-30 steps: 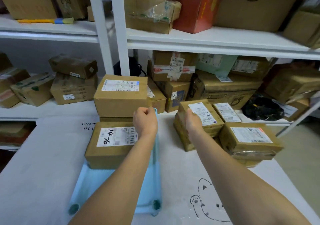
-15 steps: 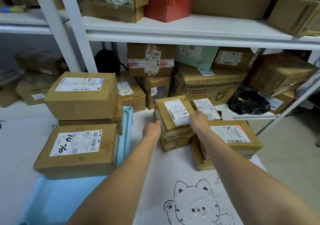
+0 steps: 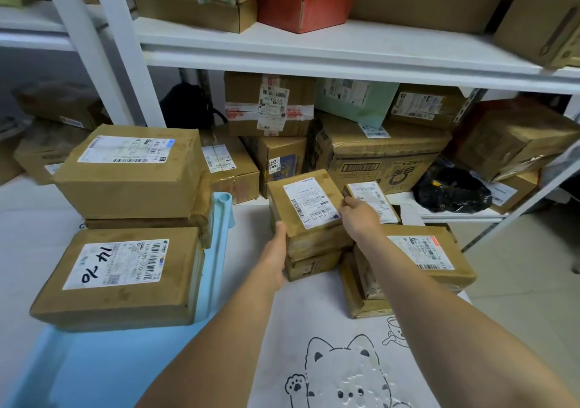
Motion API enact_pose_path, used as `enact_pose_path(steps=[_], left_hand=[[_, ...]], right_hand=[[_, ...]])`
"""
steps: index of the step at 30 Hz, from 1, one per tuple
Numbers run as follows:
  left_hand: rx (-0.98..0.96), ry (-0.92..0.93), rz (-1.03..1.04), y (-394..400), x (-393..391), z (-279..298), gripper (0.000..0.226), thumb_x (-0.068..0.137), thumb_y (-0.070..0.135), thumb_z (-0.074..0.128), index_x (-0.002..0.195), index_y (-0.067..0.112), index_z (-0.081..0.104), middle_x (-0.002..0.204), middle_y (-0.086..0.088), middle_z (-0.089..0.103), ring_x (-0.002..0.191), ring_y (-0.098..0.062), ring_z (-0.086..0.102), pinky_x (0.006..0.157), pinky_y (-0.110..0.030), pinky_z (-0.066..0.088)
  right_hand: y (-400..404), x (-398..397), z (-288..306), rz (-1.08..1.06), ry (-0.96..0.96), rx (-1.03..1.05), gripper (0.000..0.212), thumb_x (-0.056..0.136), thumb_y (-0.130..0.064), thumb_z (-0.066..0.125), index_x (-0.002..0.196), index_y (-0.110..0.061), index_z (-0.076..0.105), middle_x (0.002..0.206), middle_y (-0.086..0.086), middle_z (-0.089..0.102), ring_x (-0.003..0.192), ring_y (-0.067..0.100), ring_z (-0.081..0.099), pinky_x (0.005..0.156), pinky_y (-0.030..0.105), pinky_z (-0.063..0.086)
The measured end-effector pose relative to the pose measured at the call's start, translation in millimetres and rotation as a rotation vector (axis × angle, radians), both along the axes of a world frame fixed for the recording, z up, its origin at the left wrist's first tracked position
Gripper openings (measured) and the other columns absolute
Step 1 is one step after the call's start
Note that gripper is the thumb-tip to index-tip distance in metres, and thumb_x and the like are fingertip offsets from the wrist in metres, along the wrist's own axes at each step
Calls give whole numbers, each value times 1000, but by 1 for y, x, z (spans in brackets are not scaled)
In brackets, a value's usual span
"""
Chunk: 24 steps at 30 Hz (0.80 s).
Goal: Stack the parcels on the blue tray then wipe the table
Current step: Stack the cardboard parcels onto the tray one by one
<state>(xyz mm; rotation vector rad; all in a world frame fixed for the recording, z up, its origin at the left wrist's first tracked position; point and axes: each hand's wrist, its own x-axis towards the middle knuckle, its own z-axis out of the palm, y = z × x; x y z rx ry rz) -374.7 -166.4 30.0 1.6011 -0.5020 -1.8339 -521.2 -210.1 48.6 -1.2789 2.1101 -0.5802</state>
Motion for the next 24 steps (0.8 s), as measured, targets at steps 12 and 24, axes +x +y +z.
enact_pose_path(steps=[12, 24], left_hand=[[4, 284, 219, 14, 60, 37, 49, 72, 58, 69, 97, 17, 56, 101, -12, 59, 90, -25, 58, 69, -36, 48], [15, 302, 122, 39, 96, 72, 58, 75, 69, 55, 101, 17, 61, 90, -10, 62, 74, -22, 55, 63, -27, 42]], right_hand=[[40, 37, 66, -117, -657, -329, 30, 96, -13, 47, 118, -18, 66, 120, -1, 64, 106, 13, 54, 83, 23, 40], [79, 54, 89, -226, -988, -360, 27, 95, -4, 49, 116, -11, 63, 104, 7, 72, 98, 20, 68, 85, 31, 55]])
